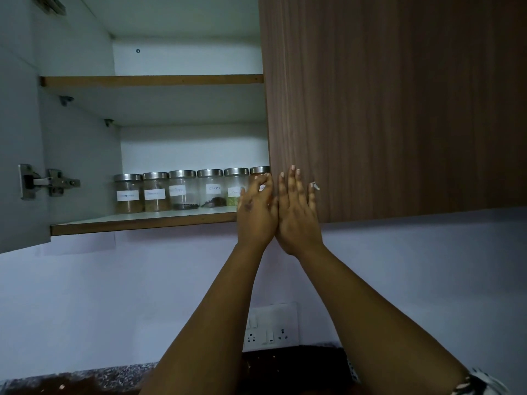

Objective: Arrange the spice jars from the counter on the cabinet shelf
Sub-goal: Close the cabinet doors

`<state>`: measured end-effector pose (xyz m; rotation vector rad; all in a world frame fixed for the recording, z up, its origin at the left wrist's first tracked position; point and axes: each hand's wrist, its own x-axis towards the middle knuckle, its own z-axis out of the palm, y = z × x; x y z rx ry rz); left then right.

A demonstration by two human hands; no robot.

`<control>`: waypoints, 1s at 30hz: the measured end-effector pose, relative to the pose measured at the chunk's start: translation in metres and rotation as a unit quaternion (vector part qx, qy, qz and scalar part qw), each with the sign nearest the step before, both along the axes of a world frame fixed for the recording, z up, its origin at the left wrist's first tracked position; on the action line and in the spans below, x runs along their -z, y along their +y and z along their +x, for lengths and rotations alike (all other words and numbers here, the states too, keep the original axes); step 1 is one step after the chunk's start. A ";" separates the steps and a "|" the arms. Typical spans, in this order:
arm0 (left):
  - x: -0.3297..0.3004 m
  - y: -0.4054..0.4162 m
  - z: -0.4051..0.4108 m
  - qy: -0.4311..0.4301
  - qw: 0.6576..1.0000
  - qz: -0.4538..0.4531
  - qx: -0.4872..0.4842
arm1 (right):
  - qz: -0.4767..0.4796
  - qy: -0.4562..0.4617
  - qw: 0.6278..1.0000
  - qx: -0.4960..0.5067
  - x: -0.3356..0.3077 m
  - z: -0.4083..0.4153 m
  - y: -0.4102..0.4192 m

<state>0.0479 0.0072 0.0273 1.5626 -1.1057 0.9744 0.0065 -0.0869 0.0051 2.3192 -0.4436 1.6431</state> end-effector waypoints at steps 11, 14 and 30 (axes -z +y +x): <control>0.011 -0.004 0.009 -0.029 0.997 0.020 -0.067 | 0.047 -0.004 0.998 0.032 0.020 -0.001 0.010; 0.020 0.006 -0.001 -0.033 0.995 0.028 -0.092 | 0.085 0.070 0.993 0.040 0.032 -0.012 0.018; 0.095 0.241 -0.143 0.042 0.984 -0.106 -0.134 | 0.116 0.001 0.988 -0.099 0.054 -0.137 0.233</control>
